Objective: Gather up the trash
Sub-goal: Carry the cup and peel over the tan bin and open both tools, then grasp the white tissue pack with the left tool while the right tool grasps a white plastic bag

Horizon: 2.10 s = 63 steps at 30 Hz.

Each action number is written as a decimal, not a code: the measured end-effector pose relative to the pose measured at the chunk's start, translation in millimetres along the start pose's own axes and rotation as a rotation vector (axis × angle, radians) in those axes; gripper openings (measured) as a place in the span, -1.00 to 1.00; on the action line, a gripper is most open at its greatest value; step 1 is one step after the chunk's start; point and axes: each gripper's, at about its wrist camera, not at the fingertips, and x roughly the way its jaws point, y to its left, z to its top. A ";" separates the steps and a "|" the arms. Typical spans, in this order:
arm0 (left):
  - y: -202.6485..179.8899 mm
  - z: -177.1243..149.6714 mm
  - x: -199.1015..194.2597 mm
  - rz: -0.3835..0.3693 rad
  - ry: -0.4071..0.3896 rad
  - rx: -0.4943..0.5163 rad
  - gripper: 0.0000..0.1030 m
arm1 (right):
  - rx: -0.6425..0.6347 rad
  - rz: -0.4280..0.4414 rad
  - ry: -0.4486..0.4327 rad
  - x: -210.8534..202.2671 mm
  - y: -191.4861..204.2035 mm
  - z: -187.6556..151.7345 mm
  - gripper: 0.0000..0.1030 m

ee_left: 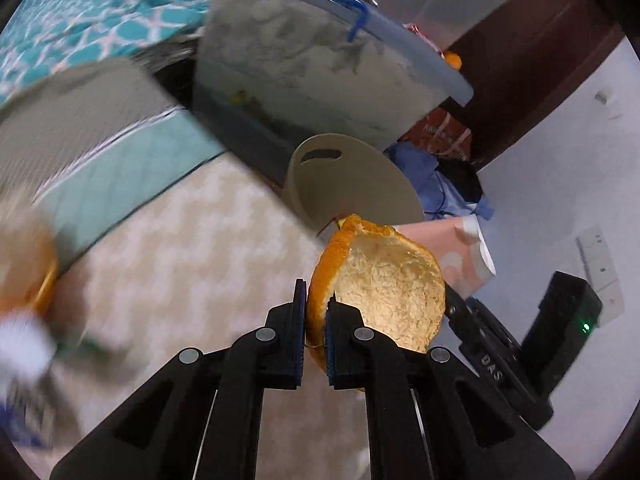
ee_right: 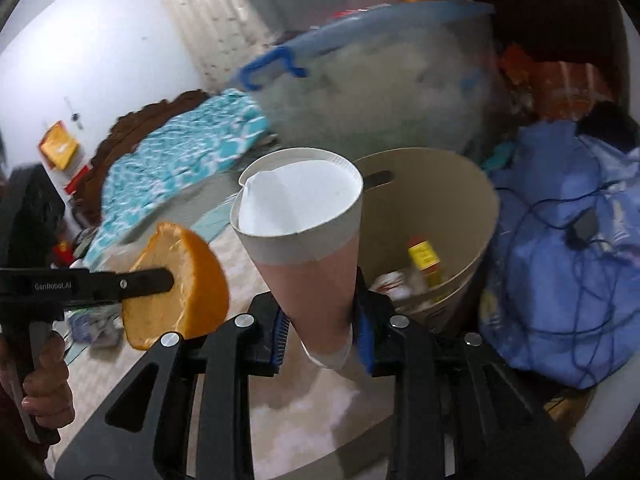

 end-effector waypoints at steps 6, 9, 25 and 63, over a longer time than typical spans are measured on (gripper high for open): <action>-27.8 37.1 26.1 0.053 -0.075 0.004 -0.13 | 0.052 -0.055 -0.058 5.1 -22.1 10.4 0.32; -30.7 34.4 14.9 0.037 -0.097 0.019 -0.13 | 0.088 -0.059 -0.102 -5.4 -28.6 6.0 0.32; 111.6 -129.5 -174.6 0.205 -0.214 -0.039 0.13 | -0.031 0.261 -0.022 -3.9 99.5 1.2 0.13; 200.2 -250.3 -276.9 0.377 -0.336 -0.260 0.21 | -0.347 0.452 0.226 -18.3 212.9 -117.6 -0.62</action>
